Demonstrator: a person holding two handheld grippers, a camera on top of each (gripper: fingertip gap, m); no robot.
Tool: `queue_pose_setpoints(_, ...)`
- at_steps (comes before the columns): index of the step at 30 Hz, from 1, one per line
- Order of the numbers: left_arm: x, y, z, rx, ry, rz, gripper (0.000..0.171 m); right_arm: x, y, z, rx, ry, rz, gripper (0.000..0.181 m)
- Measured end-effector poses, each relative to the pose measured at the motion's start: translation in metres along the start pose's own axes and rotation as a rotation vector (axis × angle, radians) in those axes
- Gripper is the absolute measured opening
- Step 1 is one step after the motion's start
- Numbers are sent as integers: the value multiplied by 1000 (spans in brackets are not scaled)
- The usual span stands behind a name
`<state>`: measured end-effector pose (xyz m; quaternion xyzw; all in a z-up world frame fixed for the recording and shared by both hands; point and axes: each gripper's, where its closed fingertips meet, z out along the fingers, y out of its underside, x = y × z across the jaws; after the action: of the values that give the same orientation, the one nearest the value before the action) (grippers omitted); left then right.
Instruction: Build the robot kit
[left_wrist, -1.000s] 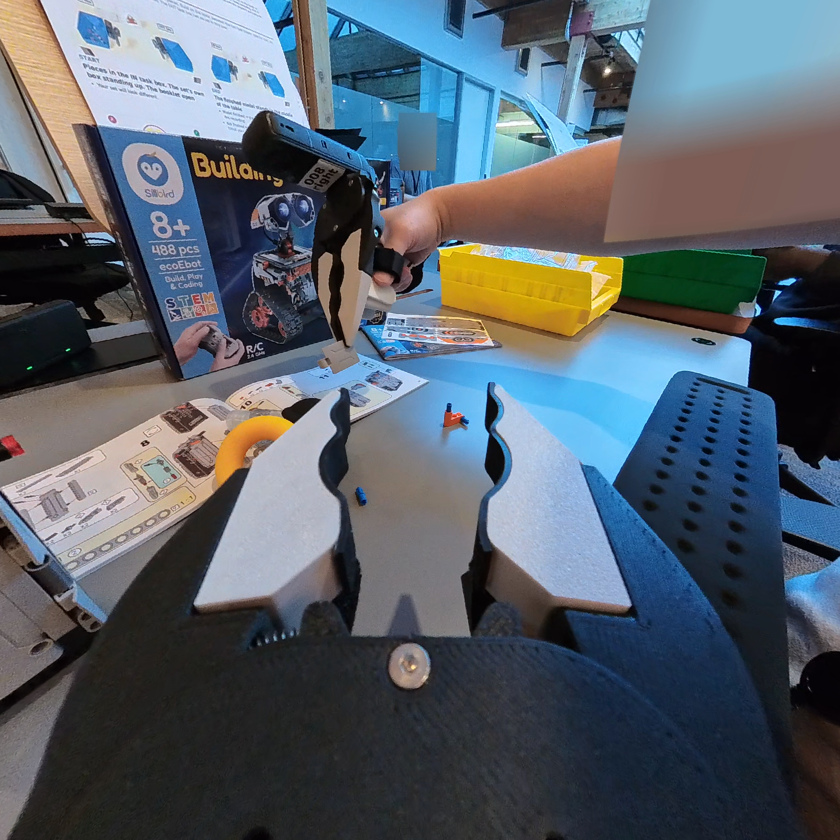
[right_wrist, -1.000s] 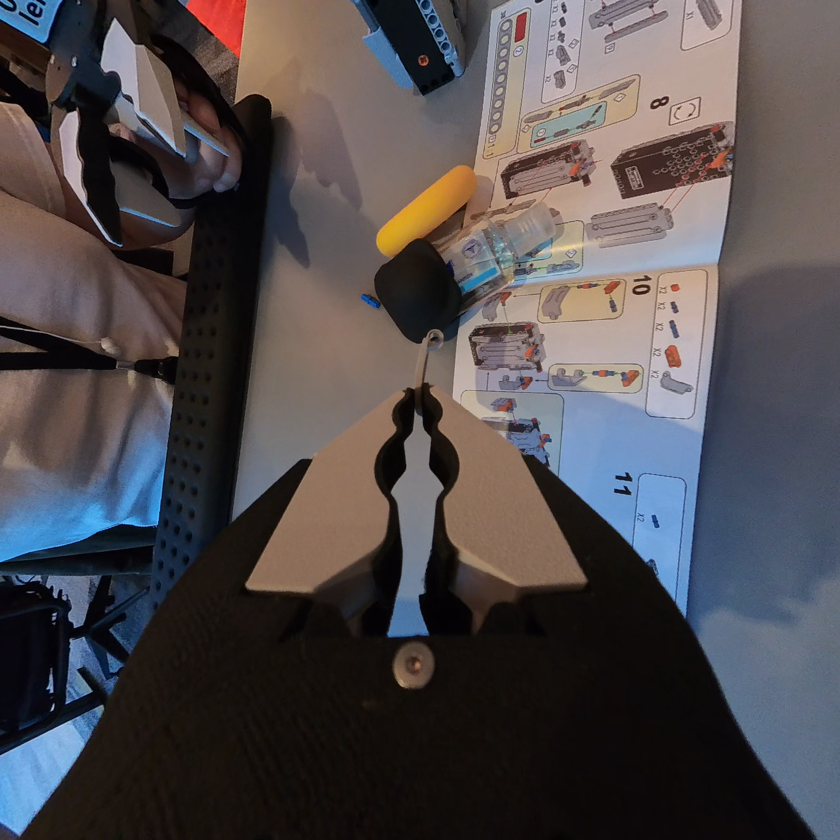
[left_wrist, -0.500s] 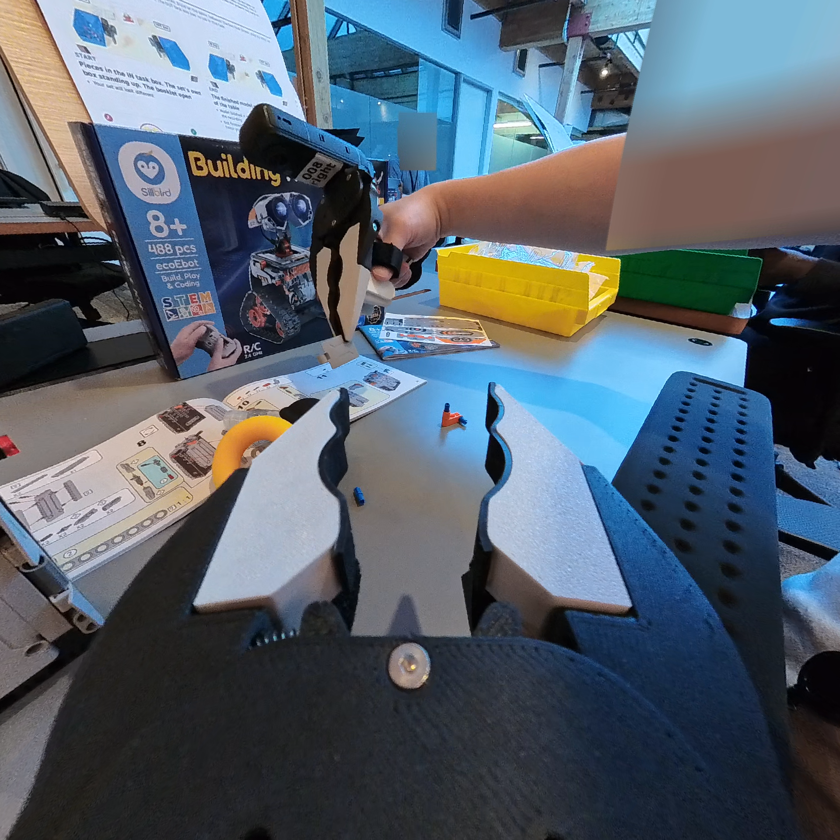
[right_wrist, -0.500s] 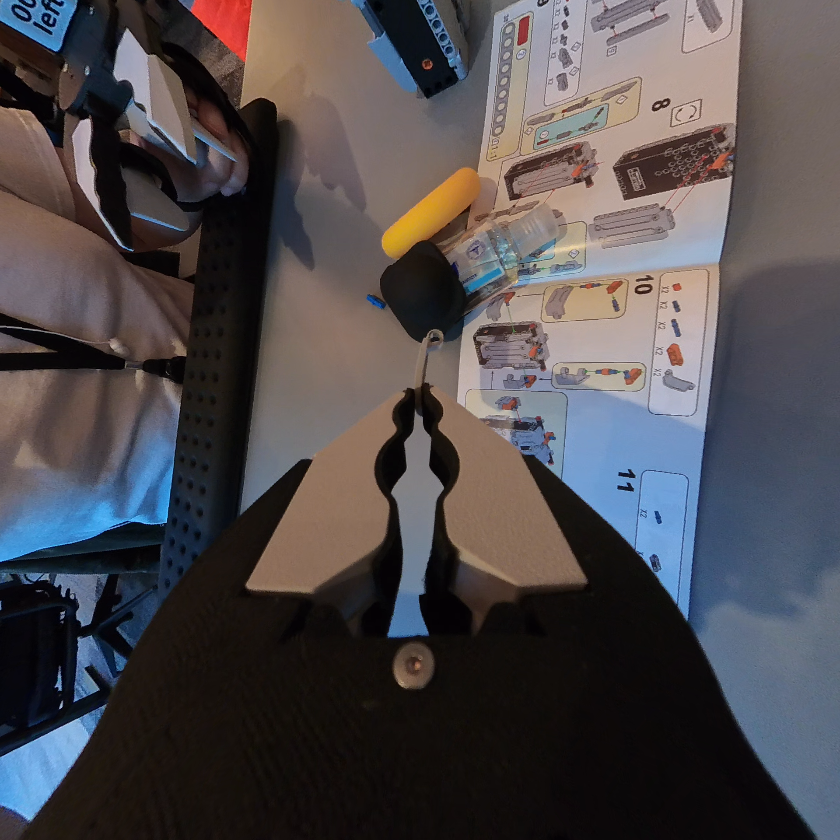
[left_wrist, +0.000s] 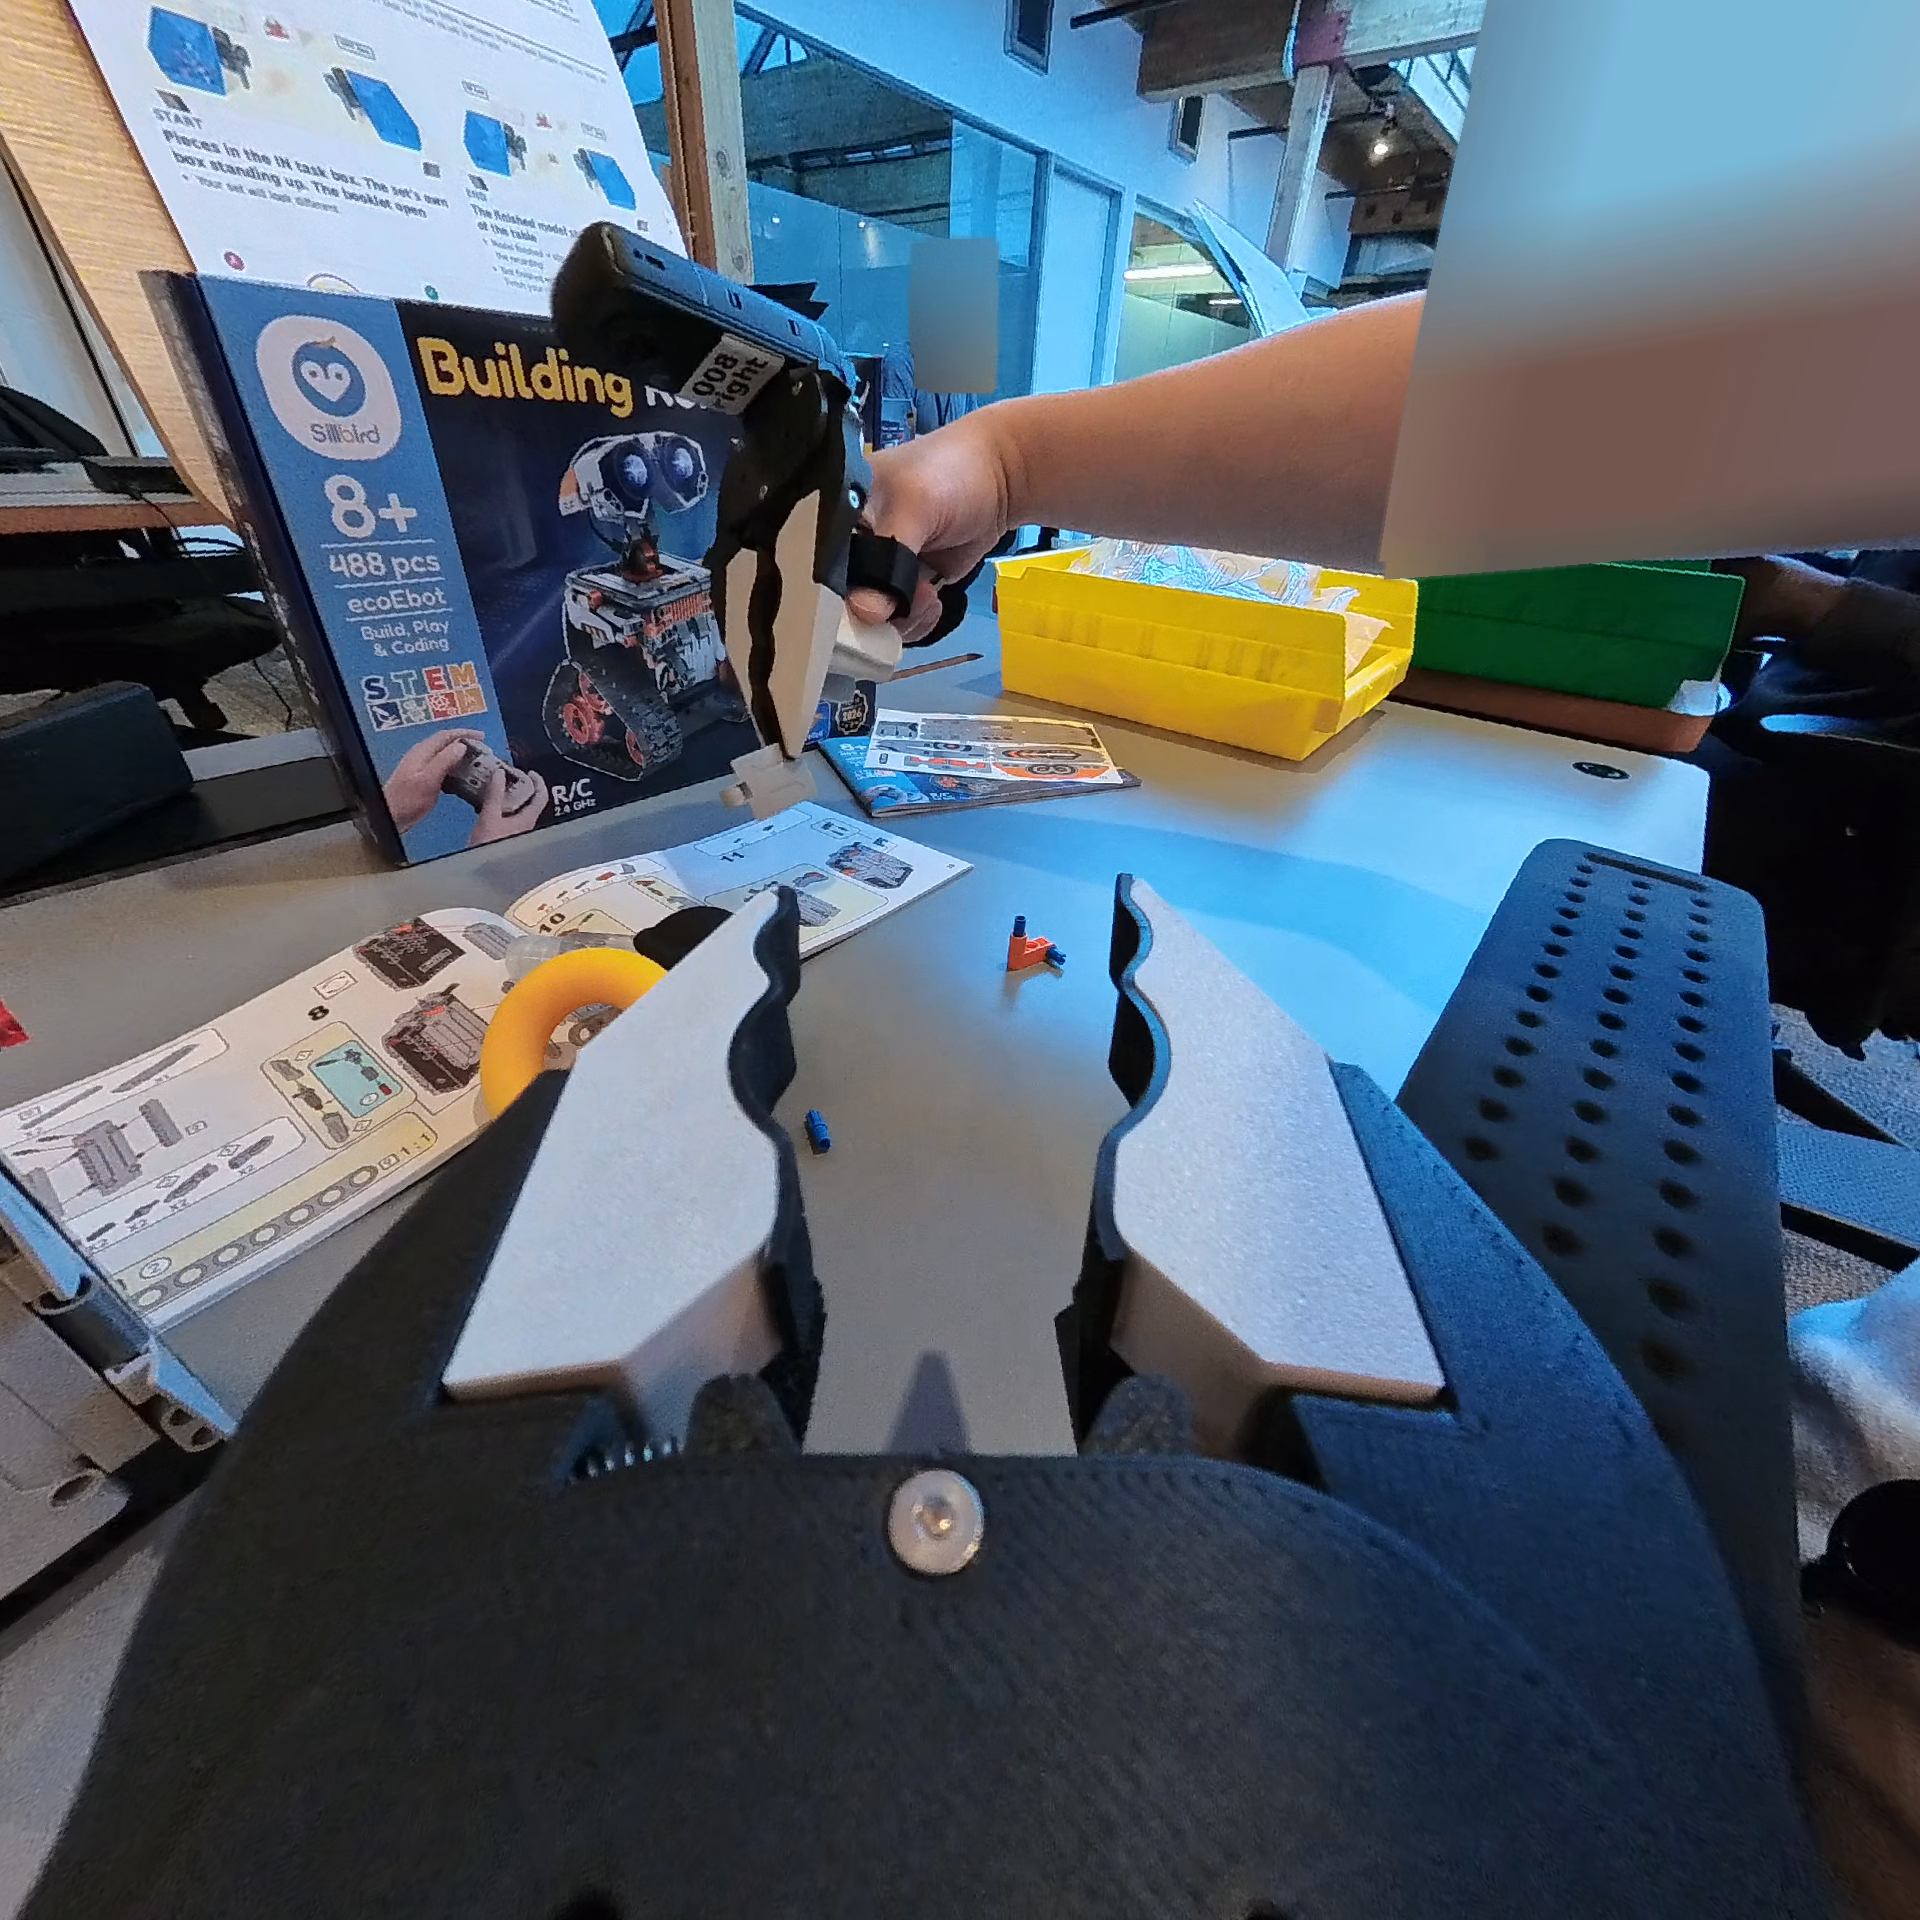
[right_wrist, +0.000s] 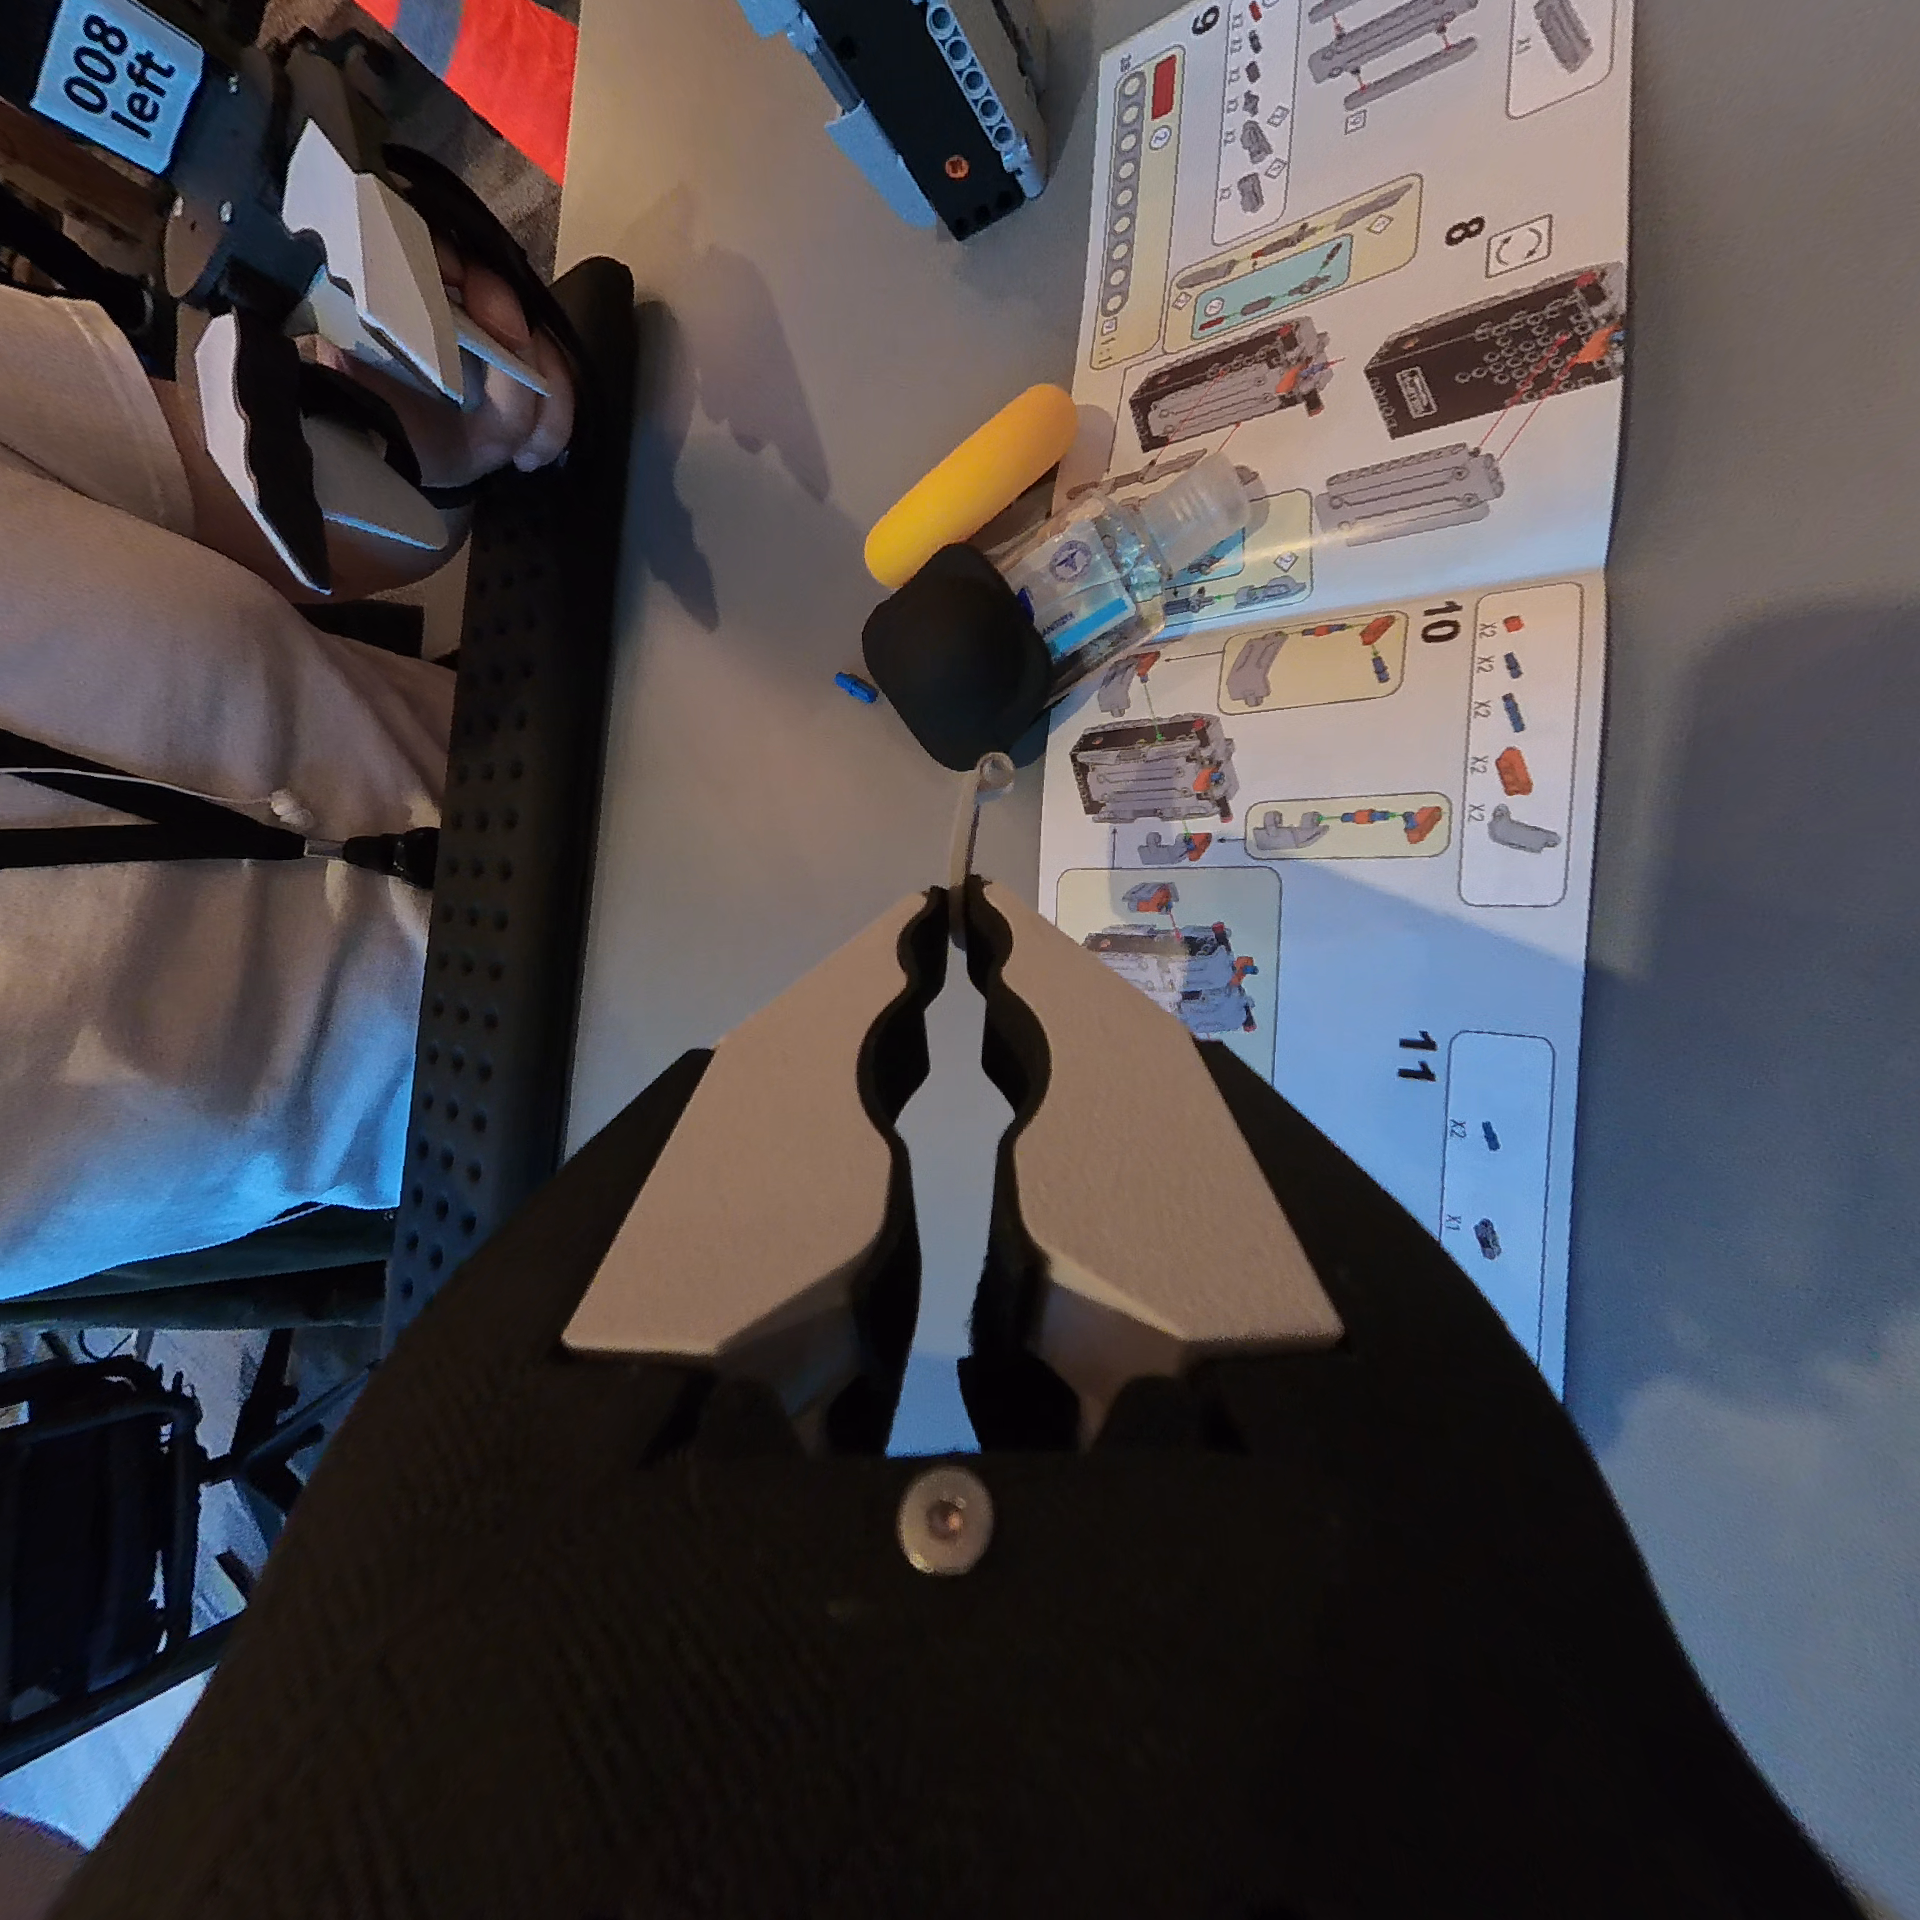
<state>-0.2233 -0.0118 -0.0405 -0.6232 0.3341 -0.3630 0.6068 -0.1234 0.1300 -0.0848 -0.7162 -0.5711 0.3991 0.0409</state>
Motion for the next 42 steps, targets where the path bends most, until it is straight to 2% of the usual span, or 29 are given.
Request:
queue_pose_setpoints(30, 1, 0, 0, 0, 1, 10, 58, 0, 3, -1, 2, -7, 30, 1)
queue_pose_setpoints(33, 1, 0, 0, -1, 0, 10, 58, 6, -1, 0, 20, 29, 94, 1)
queue_pose_setpoints(36, 2, 0, 1, -3, 2, 10, 59, 10, -6, 1, 35, 35, 263, 1)
queue_pose_setpoints(42, 3, 1, 1, -7, 2, 19, 58, 5, 1, 2, -13, 125, 249, 1)
